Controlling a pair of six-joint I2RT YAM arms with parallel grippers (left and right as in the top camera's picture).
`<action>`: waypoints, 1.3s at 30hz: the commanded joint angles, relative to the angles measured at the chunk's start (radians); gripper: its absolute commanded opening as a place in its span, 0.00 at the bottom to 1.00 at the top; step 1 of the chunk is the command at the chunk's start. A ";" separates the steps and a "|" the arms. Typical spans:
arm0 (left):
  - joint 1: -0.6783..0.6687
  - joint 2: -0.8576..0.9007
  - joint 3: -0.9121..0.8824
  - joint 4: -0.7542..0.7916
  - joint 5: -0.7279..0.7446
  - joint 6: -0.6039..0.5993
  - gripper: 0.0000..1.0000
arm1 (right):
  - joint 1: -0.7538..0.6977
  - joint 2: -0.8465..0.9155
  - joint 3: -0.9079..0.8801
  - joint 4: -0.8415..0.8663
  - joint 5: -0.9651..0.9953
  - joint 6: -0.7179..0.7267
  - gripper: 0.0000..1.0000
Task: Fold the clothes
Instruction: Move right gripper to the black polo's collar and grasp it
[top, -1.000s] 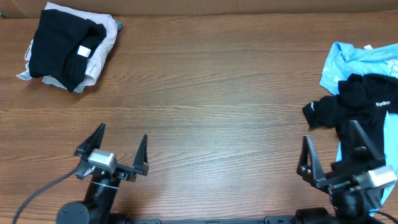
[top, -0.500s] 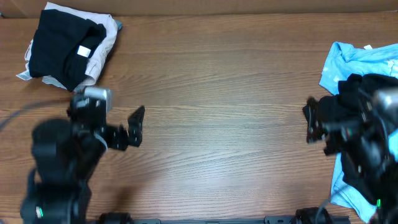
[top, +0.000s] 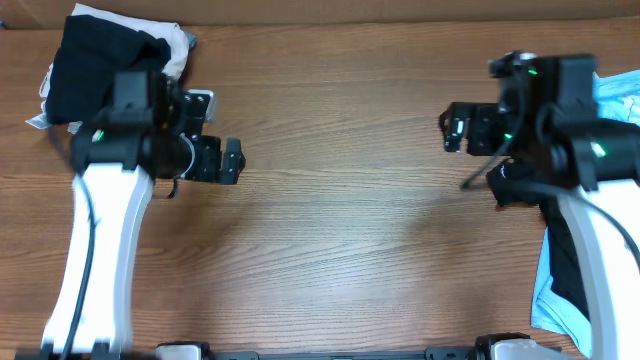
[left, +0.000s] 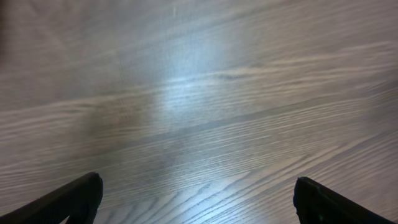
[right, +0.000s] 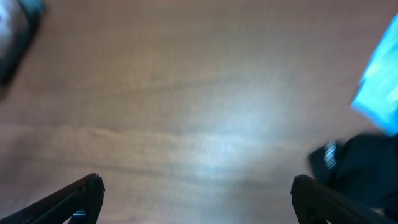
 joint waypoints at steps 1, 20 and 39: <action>-0.005 0.118 0.014 -0.001 0.028 0.015 1.00 | -0.003 0.083 0.023 -0.017 -0.028 0.024 1.00; -0.090 0.244 0.078 0.093 0.020 -0.109 1.00 | -0.114 0.382 -0.215 0.120 0.400 0.440 0.93; -0.270 0.245 0.077 0.145 -0.070 -0.195 1.00 | -0.114 0.382 -0.502 0.541 0.513 0.441 0.72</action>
